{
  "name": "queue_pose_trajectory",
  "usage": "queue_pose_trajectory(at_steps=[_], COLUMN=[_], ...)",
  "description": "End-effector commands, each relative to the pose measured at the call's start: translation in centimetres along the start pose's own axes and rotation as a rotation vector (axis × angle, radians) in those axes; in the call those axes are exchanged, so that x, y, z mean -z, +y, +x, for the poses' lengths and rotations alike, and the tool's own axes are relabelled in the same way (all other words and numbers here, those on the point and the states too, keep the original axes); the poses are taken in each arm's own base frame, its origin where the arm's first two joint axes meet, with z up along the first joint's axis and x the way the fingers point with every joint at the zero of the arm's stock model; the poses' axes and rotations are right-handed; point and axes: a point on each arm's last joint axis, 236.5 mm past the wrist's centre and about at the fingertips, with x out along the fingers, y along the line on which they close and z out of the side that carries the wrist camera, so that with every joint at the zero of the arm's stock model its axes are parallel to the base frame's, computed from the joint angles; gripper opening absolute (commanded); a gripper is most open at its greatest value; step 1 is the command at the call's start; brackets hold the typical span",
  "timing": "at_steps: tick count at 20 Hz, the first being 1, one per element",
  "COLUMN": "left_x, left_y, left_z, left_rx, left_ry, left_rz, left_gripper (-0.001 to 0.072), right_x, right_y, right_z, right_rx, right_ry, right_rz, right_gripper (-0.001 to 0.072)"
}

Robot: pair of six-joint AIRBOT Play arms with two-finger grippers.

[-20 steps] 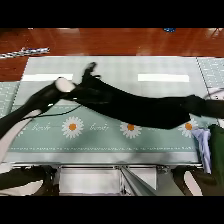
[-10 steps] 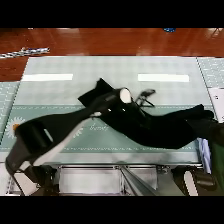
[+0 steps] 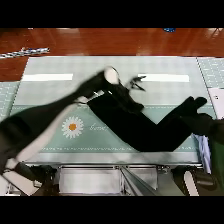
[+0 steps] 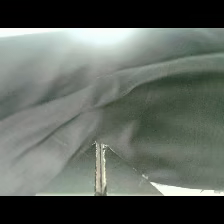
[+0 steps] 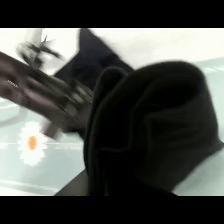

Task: Fold the shirts.

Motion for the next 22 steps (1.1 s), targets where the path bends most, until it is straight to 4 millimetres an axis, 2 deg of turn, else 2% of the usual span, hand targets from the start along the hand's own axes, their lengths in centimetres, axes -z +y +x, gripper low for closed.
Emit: queue_pose_trajectory(at_steps=[1,4,6,8,10,11,13,17,19,22], left_x=[0.5,4.2,7.9,12.0,15.0,15.7,16.1,16.8,17.4,17.8], left_y=[4.2,7.0,8.4,9.5,9.9,9.7,9.2,10.3,11.1,11.6], left_z=[-12.6,-23.4,-29.2,-33.1,-35.2,-35.8,-35.3,-30.1,-27.6,-25.4], left_rx=[-0.217,-0.409,-0.498,-0.581,-0.631,-0.622,-0.581,-0.457,-0.426,-0.399], left_ry=[-0.177,-0.4,-0.56,-0.692,-0.809,-0.891,-0.991,-0.936,-0.882,-0.831], left_rz=[0.006,-0.062,-0.152,-0.243,-0.322,-0.368,-0.385,-0.453,-0.481,-0.495], left_gripper=[0.0015,0.0015,0.0015,0.0016,0.0016,0.0015,0.0016,0.0015,0.0016,0.0016], right_x=[-2.6,-5.5,-6.0,-5.7,-5.7,-5.5,-5.0,-3.0,-1.5,-0.1], right_y=[2.4,3.7,4.6,6.6,8.2,9.0,10.3,11.5,11.6,10.1], right_z=[1.5,4.0,6.8,10.7,15.5,17.7,22.2,29.6,32.1,35.0], right_rx=[-0.143,-0.268,-0.289,-0.315,-0.311,-0.314,-0.321,-0.317,-0.314,-0.275], right_ry=[-0.03,-0.037,0.007,0.071,0.142,0.184,0.264,0.381,0.432,0.47], right_rz=[0.011,0.031,0.013,-0.033,-0.057,-0.064,-0.073,-0.049,-0.055,-0.003], right_gripper=[0.0021,0.0021,0.0021,0.0021,0.0021,0.0021,0.0021,0.0021,0.0021,0.0023])
